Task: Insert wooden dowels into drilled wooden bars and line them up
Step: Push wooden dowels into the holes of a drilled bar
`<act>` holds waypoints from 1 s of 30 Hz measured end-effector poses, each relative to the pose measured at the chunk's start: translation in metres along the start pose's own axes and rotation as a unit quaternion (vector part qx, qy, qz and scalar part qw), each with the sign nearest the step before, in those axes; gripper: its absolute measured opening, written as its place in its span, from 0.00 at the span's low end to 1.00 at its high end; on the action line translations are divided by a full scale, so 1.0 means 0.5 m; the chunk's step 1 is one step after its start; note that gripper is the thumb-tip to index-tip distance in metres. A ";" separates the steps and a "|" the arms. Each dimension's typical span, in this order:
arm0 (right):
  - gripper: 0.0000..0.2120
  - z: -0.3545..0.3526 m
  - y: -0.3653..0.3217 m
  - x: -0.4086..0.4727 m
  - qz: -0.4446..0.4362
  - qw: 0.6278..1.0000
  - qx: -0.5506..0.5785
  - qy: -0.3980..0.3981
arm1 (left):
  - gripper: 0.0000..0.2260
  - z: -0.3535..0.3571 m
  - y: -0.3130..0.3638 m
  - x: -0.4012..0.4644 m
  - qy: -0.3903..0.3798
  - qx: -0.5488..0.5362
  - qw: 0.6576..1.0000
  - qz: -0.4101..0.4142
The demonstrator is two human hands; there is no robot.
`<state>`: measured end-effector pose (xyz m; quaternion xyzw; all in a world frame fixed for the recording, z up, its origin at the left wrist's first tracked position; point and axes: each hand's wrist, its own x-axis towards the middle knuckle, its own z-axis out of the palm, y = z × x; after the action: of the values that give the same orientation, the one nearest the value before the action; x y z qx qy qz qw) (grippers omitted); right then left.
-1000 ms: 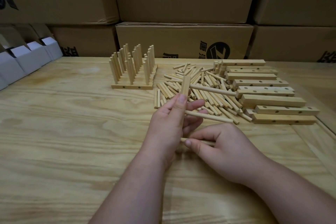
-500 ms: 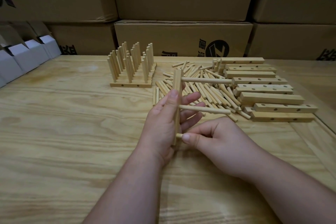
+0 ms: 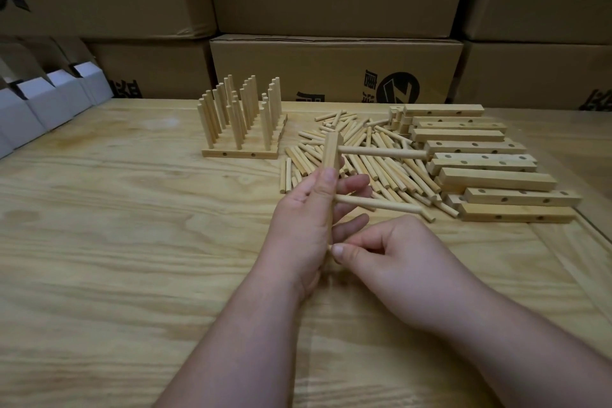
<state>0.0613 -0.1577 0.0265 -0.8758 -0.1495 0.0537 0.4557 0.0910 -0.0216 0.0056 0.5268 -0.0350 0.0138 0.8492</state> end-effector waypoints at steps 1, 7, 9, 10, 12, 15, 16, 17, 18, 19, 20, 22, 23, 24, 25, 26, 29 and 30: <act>0.12 -0.004 -0.001 0.000 -0.001 1.000 0.008 -0.005 | 0.18 0.001 -0.001 -0.001 -0.001 -0.004 1.000 0.001; 0.09 -0.011 0.003 -0.001 -0.015 0.999 0.035 -0.012 | 0.13 0.001 -0.005 0.000 -0.005 0.007 1.000 0.003; 0.10 -0.006 0.006 -0.003 -0.015 1.000 0.025 -0.005 | 0.12 0.001 -0.006 0.000 -0.007 0.023 1.000 0.006; 0.10 -0.005 0.006 -0.004 -0.017 1.000 0.020 -0.004 | 0.12 0.001 -0.007 -0.001 -0.008 0.033 0.999 0.007; 0.10 -0.004 0.005 -0.005 -0.017 1.000 0.014 -0.003 | 0.11 0.002 -0.007 -0.002 -0.007 0.046 0.999 0.008; 0.09 -0.006 0.005 -0.004 -0.014 1.000 0.014 -0.001 | 0.11 0.001 -0.007 -0.001 -0.001 0.040 0.999 0.007; 0.09 -0.005 0.006 -0.004 -0.015 1.000 0.016 -0.003 | 0.11 0.002 -0.006 -0.001 -0.002 0.032 0.999 0.006; 0.09 -0.005 0.006 -0.004 -0.017 1.000 0.018 -0.005 | 0.12 0.003 -0.004 -0.002 -0.002 0.027 1.000 0.004; 0.09 -0.005 0.007 -0.004 -0.018 1.000 0.019 -0.007 | 0.12 0.004 -0.002 -0.002 -0.003 0.023 1.000 0.002; 0.09 -0.005 0.006 -0.003 -0.018 1.000 0.018 -0.007 | 0.13 0.005 -0.002 -0.003 -0.002 0.019 1.000 0.000; 0.08 -0.005 0.007 -0.003 -0.018 1.000 0.015 -0.006 | 0.14 0.007 -0.002 -0.003 0.001 0.012 1.000 -0.002; 0.08 -0.009 0.007 0.002 -0.017 1.000 0.009 0.005 | 0.15 0.008 -0.004 -0.002 0.020 -0.008 1.000 -0.006; 0.08 -0.013 0.005 0.007 -0.012 1.000 0.014 0.009 | 0.15 0.009 -0.003 -0.001 0.033 -0.022 0.999 -0.010; 0.08 -0.017 0.007 0.013 -0.004 1.000 0.021 0.011 | 0.16 0.010 -0.002 0.001 0.049 -0.033 0.998 -0.016; 0.08 -0.022 0.006 0.018 0.007 0.999 0.036 0.013 | 0.17 0.011 -0.002 0.004 0.063 -0.041 0.997 -0.022; 0.08 -0.026 0.005 0.023 0.017 0.998 0.052 0.019 | 0.18 0.011 -0.002 0.007 0.076 -0.045 0.996 -0.026; 0.12 -0.029 0.009 0.026 0.027 0.996 0.076 0.042 | 0.17 0.007 -0.003 0.016 0.100 -0.052 0.993 -0.028; 0.13 -0.030 0.011 0.025 0.023 0.994 0.090 0.050 | 0.16 0.006 -0.001 0.017 0.104 -0.059 0.992 -0.028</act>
<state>0.0779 -0.1684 0.0312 -0.8358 -0.1005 0.0337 0.5387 0.0994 -0.0245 0.0069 0.4722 0.0673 0.0423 0.8779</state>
